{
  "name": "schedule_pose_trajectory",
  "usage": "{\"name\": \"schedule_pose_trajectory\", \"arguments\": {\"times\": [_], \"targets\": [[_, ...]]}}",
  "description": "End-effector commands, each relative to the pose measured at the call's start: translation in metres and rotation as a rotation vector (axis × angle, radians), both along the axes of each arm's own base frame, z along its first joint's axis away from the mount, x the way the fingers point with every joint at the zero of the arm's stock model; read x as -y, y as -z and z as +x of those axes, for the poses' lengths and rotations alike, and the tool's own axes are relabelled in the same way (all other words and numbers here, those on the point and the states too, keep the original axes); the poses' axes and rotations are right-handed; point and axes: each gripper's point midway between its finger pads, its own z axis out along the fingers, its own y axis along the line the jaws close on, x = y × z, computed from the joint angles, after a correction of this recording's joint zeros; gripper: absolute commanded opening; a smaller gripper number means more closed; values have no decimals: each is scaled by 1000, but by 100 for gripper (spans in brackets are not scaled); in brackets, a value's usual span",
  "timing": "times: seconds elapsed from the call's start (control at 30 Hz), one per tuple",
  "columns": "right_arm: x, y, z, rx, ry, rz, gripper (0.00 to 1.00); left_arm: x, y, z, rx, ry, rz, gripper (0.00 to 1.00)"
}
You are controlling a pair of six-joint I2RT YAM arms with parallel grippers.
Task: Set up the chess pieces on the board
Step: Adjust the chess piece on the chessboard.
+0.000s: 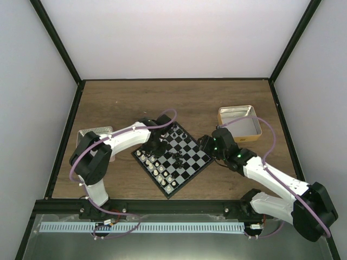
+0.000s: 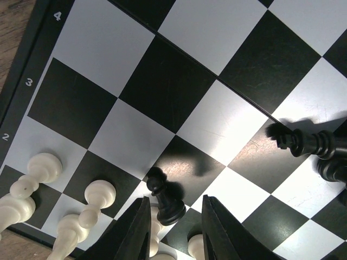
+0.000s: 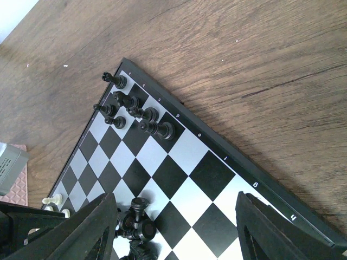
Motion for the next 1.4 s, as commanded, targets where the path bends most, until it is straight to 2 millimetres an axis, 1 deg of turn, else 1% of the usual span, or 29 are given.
{"name": "schedule_pose_trajectory", "arguments": {"times": [0.0,0.13,0.23,0.6,0.77,0.93,1.27,1.37], "targets": [[-2,-9,5,27,4,10,62,-2,3,-3,-10,4,14,29],[-2,-10,5,30,6,10,62,-1,6,-6,-22,8,13,29],[-1,-9,5,28,7,10,62,-2,8,-7,-26,9,14,25],[-1,-9,4,26,8,10,62,0,13,-7,-31,10,7,25],[0,-9,4,27,10,10,62,2,16,-8,-41,16,1,22],[1,-8,4,25,11,7,61,3,18,-8,-43,16,1,22],[1,-9,4,27,12,7,62,13,17,-7,-46,25,-49,22],[1,-9,4,27,13,7,61,19,14,-7,-43,27,-84,22]]}}
